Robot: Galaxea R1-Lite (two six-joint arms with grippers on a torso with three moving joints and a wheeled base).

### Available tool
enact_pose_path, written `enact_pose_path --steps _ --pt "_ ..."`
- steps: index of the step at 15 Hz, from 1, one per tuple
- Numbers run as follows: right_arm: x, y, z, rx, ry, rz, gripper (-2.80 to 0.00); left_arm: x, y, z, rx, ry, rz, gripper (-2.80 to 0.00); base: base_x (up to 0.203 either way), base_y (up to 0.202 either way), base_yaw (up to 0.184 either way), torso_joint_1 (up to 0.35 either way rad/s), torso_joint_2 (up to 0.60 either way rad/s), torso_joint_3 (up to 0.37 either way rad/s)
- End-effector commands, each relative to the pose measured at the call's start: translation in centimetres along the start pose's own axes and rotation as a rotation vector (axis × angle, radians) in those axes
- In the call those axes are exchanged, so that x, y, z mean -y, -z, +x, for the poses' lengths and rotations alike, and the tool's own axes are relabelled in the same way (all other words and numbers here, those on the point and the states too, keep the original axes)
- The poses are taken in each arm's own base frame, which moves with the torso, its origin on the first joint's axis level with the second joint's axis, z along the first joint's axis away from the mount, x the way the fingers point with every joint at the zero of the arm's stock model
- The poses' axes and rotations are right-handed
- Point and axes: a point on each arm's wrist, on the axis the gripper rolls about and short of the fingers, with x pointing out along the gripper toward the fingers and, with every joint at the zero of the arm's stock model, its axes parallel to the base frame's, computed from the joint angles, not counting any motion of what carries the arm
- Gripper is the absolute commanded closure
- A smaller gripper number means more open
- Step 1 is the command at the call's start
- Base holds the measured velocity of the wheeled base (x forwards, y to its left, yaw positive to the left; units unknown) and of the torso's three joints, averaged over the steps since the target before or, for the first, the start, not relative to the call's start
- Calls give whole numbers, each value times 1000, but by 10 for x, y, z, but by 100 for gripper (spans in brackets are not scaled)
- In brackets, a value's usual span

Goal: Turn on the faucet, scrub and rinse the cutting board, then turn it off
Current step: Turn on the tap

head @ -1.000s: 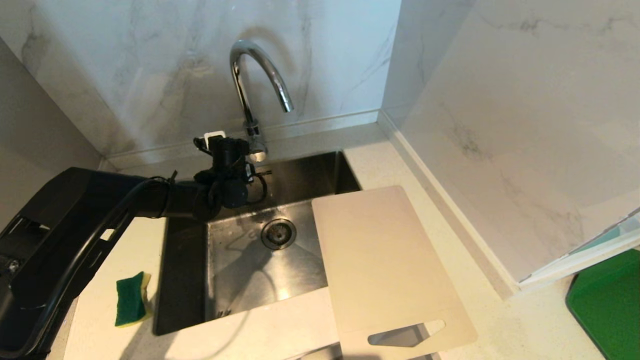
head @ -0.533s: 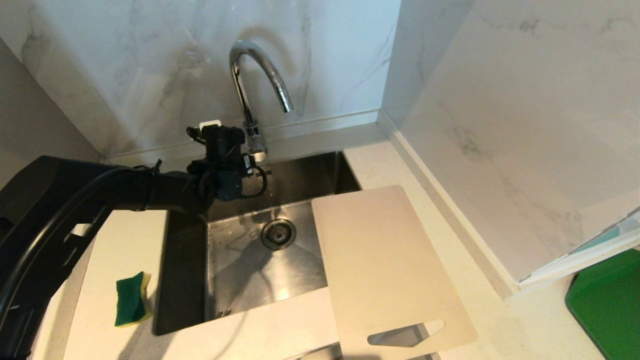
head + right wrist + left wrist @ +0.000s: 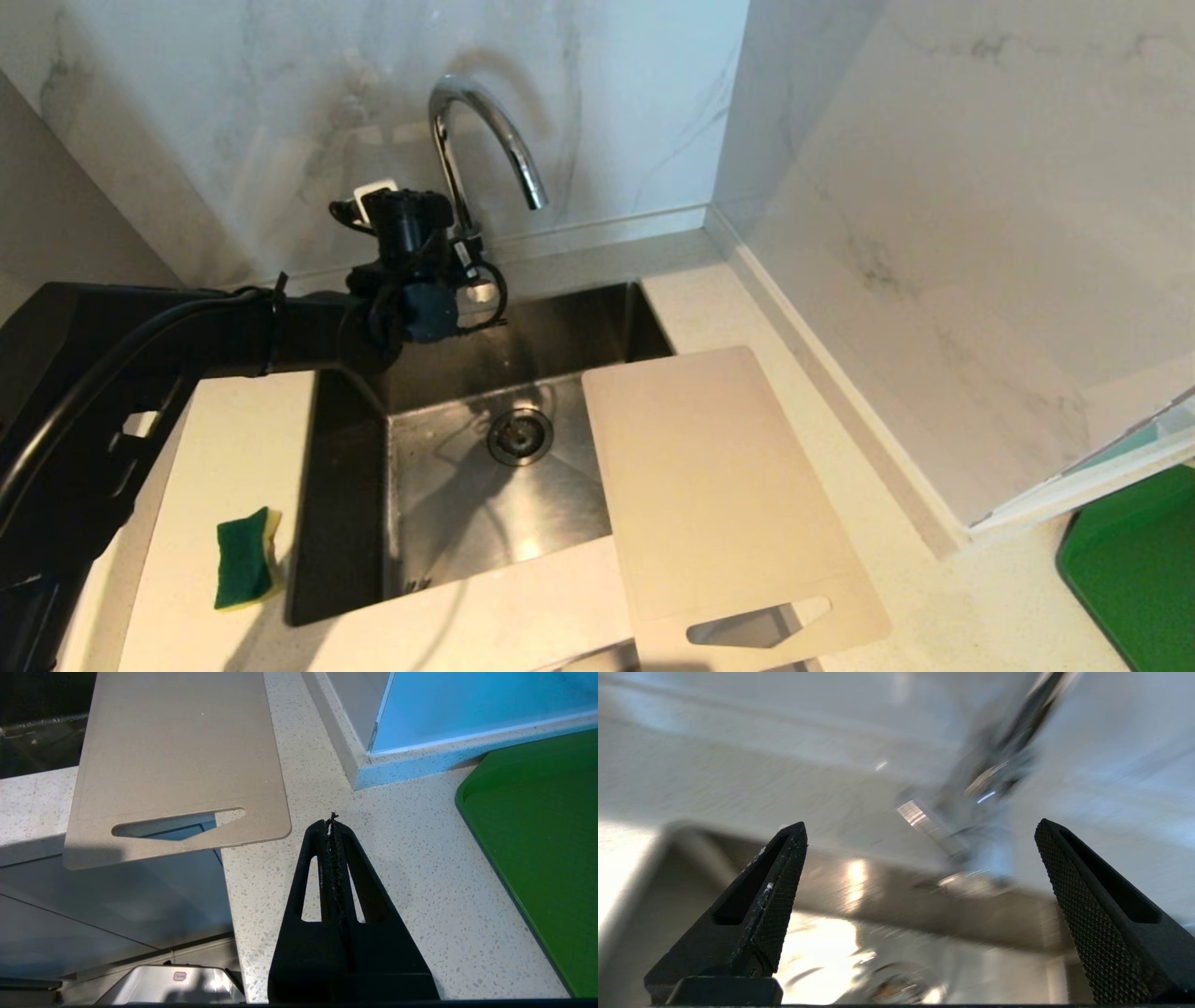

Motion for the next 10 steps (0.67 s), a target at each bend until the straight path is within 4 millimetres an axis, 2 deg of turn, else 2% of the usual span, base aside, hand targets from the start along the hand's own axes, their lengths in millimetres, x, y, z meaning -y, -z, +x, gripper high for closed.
enact_pose_path --steps 1,4,10 --pt "0 0 0 0 -1 0 0 8 -1 -4 52 9 -57 -280 0 0 0 0 0 0" --pt "0 0 0 0 -1 0 0 7 11 1 95 -63 -78 -280 0 0 0 0 0 0" --pt "0 0 0 0 -1 1 0 -1 11 10 201 -204 -154 -280 0 0 0 0 0 0"
